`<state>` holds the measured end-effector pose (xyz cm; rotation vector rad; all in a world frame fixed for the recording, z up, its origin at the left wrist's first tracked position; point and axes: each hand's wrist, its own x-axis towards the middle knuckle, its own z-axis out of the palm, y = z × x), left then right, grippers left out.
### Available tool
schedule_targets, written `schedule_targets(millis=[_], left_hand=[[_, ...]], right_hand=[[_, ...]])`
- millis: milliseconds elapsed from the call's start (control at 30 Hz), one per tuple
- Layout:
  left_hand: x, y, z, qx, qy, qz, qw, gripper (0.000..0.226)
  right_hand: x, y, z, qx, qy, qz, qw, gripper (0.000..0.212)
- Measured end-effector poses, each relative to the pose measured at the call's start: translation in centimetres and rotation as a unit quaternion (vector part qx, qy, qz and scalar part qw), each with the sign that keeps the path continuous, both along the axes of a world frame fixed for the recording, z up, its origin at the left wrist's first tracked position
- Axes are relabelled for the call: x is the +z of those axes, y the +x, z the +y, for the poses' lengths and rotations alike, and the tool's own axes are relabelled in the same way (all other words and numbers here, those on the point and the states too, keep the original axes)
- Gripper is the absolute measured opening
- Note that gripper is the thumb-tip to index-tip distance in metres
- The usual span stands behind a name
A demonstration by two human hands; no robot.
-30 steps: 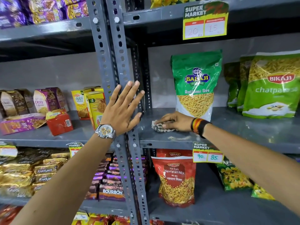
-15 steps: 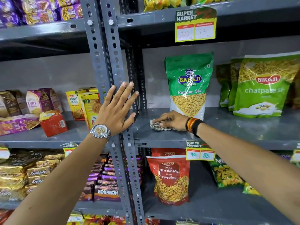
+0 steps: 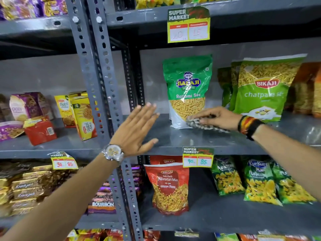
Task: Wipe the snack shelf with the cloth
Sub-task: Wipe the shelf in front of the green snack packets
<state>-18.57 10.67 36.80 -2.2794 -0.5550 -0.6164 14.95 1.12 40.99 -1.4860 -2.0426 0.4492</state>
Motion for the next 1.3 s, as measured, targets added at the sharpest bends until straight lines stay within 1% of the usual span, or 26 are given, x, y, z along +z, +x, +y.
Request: schedule_targets(millis=[67,133,200,333,400,533,600,700,733,800,867,967,1067,1167,1300], left_hand=[[-1.8,2.6,-0.3,0.003,-0.089,0.015,0.996,0.088],[-3.4,4.2,-0.3,0.029,-0.166,0.008,0.986,0.095],[-4.2,4.9,-0.2,0.068,-0.204,0.006,0.977,0.100],[-4.2,5.1,0.0,0.113,-0.239,0.015,0.964,0.113],[-4.3,5.1,0.1,0.118,-0.243,0.014,0.963,0.112],[-4.8,5.1,0.2,0.110,-0.231,0.006,0.967,0.099],[-4.8,5.1,0.2,0.113,-0.228,0.004,0.967,0.098],[-4.6,5.2,0.1,0.118,-0.225,0.012,0.967,0.100],[-4.6,5.2,0.0,0.120,-0.227,0.012,0.966,0.102],[-4.6,5.1,-0.2,0.120,-0.234,0.005,0.965,0.106],[-4.5,5.1,-0.3,0.121,-0.239,0.000,0.963,0.107],[-4.5,5.1,-0.2,0.120,-0.240,-0.002,0.963,0.105],[-4.6,5.1,-0.1,0.118,-0.240,0.002,0.964,0.099],[-4.8,5.0,0.0,0.115,-0.238,0.003,0.965,0.095],[-4.7,5.0,-0.1,0.117,-0.229,0.006,0.966,0.098]], right_hand=[[-0.3,-1.5,1.9,0.012,0.013,-0.014,1.000,0.033],[-0.9,-3.1,3.5,0.017,0.031,-0.023,0.999,0.032],[-2.0,-3.5,4.8,0.027,0.038,-0.041,0.998,0.031],[-3.7,-2.1,4.7,0.048,0.012,-0.040,0.998,0.032],[-3.9,-1.1,3.1,0.061,0.008,-0.037,0.997,0.032],[-3.9,2.8,-2.5,0.096,-0.017,-0.060,0.993,0.032],[-3.2,5.1,-4.4,0.090,-0.025,-0.045,0.995,0.031],[-2.1,7.2,-3.0,0.031,0.003,0.014,0.999,0.028],[-2.0,7.3,-1.9,0.015,0.008,0.021,1.000,0.028],[-2.2,6.3,0.1,0.006,0.006,0.008,1.000,0.028],[-2.5,4.4,1.5,0.020,0.003,-0.006,1.000,0.029],[-3.2,2.2,3.6,0.014,0.006,-0.017,1.000,0.030],[-4.1,2.4,4.5,-0.012,0.019,-0.019,1.000,0.028],[-4.3,5.1,2.6,-0.027,0.017,-0.014,0.999,0.028],[-3.9,8.2,-3.3,-0.041,-0.014,-0.036,0.998,0.027]])
